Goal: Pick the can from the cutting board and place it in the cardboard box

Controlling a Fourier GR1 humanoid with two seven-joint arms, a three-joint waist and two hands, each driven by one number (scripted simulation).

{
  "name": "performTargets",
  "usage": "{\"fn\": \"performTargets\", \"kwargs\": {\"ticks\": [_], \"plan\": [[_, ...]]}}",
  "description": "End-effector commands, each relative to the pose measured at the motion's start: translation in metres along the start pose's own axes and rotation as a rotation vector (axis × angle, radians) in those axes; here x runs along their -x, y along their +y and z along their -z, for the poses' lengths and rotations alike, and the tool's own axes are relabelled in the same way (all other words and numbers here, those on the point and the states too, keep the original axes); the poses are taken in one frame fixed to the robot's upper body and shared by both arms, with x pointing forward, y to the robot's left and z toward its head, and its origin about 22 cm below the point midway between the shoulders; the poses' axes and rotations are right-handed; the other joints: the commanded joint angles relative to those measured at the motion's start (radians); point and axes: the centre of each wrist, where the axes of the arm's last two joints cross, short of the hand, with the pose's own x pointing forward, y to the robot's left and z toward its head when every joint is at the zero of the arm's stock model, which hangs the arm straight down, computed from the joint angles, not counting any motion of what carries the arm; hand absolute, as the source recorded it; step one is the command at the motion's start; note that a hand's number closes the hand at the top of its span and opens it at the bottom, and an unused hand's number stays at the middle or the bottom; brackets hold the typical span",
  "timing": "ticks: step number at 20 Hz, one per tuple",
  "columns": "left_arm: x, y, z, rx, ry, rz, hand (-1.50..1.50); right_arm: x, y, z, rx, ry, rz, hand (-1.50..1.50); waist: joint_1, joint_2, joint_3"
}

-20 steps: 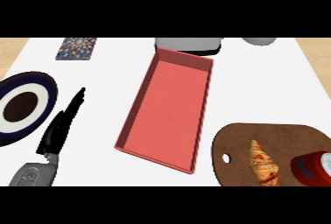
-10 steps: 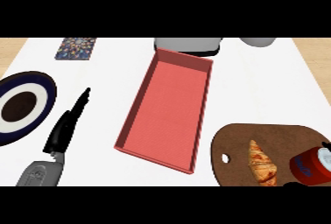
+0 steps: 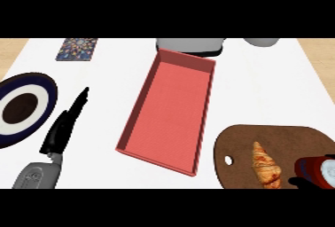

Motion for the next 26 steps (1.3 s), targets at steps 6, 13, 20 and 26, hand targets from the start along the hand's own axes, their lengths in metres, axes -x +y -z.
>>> {"fn": "performTargets", "kwargs": {"ticks": [6,13,20,26], "plan": [[0.001,0.003,-0.001,0.006,-0.011,0.001,0.00,-0.055,-0.014,-0.023,0.064,-0.072,-0.045,1.50,0.007,0.009,0.010],[-0.028,-0.017,0.013,0.108,-0.115,0.019,0.00,-0.139,0.020,-0.049,-0.303,-0.449,0.000,1.50,0.184,0.057,0.000],[-0.029,-0.026,0.017,0.127,-0.095,0.023,0.00,-0.217,-0.008,-0.042,-0.221,-0.466,-0.031,1.50,0.162,0.024,0.000],[-0.026,-0.023,0.018,0.110,-0.068,0.014,0.00,-0.267,-0.039,-0.040,-0.144,-0.346,-0.072,1.50,0.137,0.010,0.003]]}}
